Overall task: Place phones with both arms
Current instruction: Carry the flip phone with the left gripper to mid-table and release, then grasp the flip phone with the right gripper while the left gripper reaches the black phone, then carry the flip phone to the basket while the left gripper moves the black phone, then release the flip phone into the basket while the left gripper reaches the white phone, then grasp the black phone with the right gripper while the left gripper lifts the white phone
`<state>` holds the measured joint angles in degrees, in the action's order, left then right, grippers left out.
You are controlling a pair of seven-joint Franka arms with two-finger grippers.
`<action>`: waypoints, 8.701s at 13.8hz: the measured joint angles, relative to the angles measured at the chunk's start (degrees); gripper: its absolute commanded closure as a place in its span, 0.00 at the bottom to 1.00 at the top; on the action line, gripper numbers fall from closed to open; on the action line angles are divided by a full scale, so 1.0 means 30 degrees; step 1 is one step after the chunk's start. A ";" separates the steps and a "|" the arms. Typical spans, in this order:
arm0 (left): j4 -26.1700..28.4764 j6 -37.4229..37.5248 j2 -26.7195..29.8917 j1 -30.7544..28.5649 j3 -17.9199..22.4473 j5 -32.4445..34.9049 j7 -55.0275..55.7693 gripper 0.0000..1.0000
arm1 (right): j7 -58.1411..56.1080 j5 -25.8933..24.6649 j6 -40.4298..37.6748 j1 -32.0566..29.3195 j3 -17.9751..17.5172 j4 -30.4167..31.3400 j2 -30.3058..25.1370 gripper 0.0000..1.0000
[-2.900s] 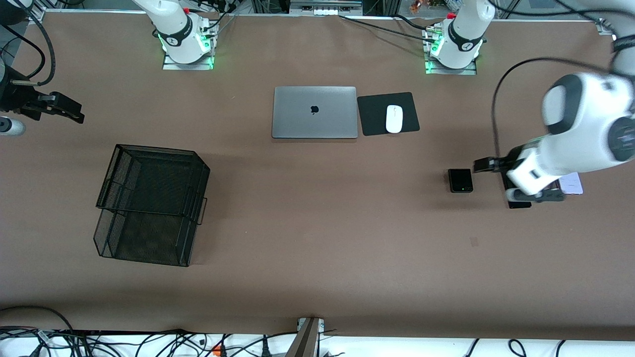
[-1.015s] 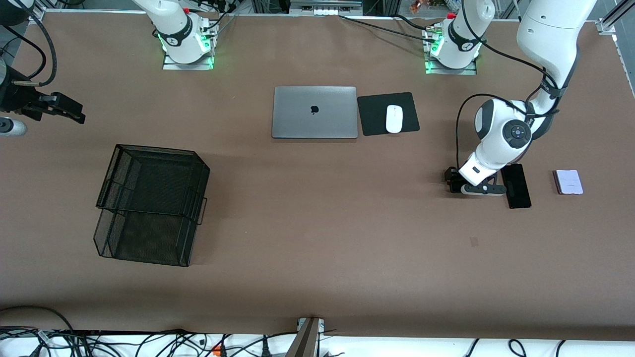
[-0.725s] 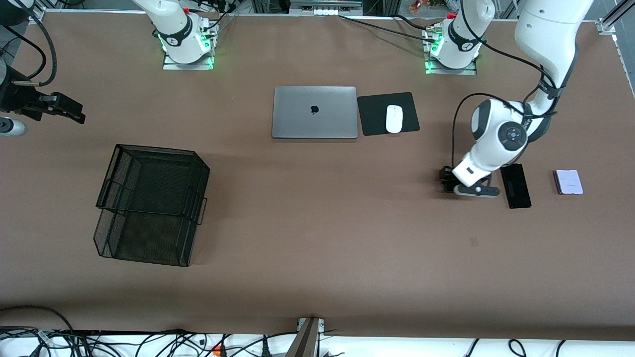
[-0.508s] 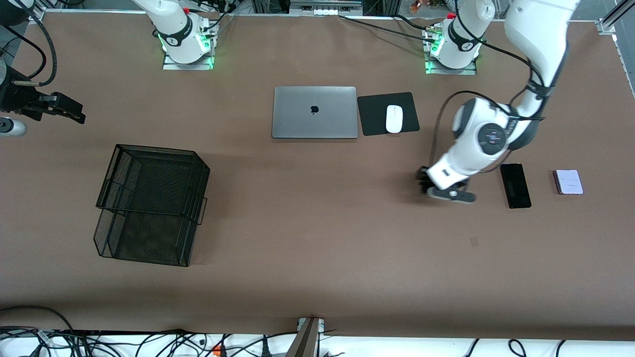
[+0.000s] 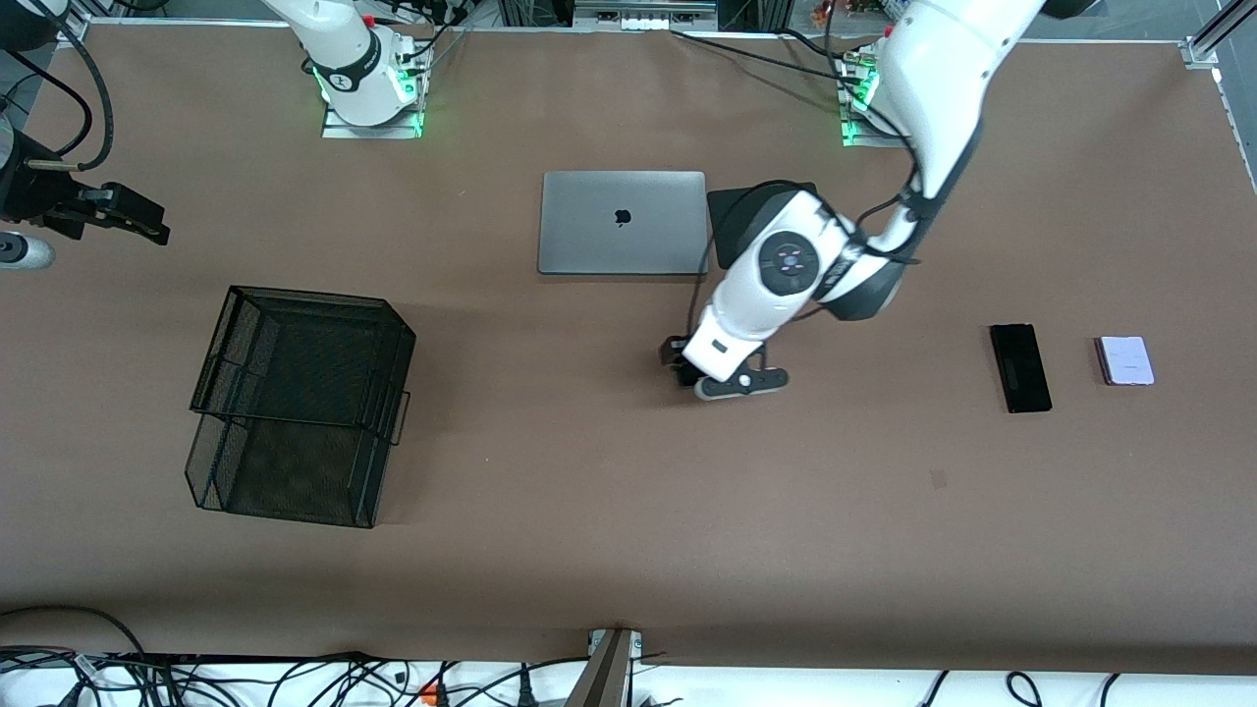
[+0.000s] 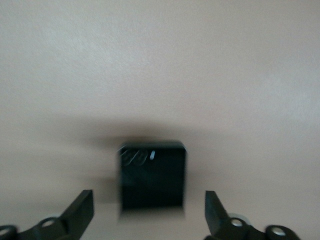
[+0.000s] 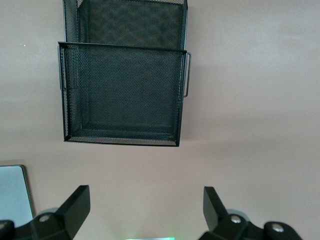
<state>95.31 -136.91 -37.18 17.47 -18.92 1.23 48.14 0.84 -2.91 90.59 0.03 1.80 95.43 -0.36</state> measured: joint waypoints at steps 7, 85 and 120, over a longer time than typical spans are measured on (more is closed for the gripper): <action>-0.1054 0.8838 0.1076 -0.4021 0.0531 0.0151 -0.5672 0.00 | 0.0000 0.0008 0.0050 0.0075 -0.0087 0.0005 0.0152 0.00; -0.2195 1.3350 -0.2027 -1.8473 -0.2778 0.8763 -1.4045 0.00 | -0.0873 0.2079 0.5814 1.0523 0.9230 0.1360 0.5167 0.00; -0.3966 1.5740 -0.2599 -2.2037 -0.7754 0.9986 -2.2056 0.79 | 1.4003 0.6776 1.3547 2.1179 0.6364 -0.5202 1.7550 1.00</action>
<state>83.41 -89.69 -44.98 -48.64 -42.19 31.19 -18.03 42.84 17.42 131.23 63.57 20.89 79.82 52.29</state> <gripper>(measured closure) 0.163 0.220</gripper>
